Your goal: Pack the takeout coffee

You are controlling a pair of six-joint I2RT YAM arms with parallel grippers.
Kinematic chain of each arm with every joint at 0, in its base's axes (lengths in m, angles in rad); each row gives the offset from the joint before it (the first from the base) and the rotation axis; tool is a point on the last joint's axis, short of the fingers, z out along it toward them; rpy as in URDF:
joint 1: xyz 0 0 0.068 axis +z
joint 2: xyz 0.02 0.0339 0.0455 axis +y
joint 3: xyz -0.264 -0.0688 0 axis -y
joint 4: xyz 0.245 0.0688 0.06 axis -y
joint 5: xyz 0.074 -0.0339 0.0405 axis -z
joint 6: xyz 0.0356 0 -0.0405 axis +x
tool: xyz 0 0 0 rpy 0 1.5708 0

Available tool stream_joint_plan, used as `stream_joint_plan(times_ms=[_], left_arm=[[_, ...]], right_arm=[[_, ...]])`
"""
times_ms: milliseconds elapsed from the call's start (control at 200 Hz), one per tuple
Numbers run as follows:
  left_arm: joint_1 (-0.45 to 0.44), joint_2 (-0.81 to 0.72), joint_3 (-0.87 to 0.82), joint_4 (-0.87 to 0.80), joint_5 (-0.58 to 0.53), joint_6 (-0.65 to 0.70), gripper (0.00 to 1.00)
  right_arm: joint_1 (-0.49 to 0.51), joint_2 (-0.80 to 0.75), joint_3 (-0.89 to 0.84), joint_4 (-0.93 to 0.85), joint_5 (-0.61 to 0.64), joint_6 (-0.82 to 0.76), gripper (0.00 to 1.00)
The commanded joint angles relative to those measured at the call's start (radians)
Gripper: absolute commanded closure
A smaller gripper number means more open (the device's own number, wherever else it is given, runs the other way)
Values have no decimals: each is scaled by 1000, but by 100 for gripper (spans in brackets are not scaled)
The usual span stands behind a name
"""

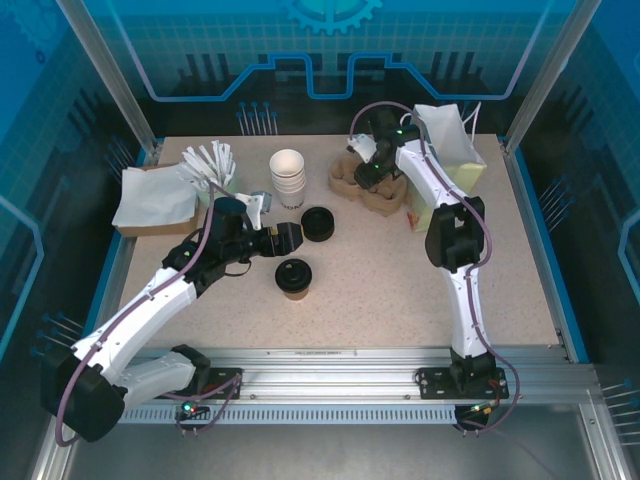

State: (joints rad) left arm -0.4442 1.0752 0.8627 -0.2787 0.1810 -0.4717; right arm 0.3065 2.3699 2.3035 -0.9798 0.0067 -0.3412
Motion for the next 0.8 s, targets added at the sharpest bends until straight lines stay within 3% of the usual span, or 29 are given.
stream_joint_plan(times_ms=[0,310,690,795], left_arm=[[-2,-6,-4,15,29,-7,14],[-2,-6,-7,16,29,-3,14],[-2,-13,-8,12,26,-1,14],[-2,-13,-5,10,26,-1,14]], right_arm=[[-16,31,46,-52,-15,-24,55],[-20,57,69,-77,-26,-34,58],[-21,94,102,-116,-11,-60,55],[-21,92,103,-115,-10,-61,59]])
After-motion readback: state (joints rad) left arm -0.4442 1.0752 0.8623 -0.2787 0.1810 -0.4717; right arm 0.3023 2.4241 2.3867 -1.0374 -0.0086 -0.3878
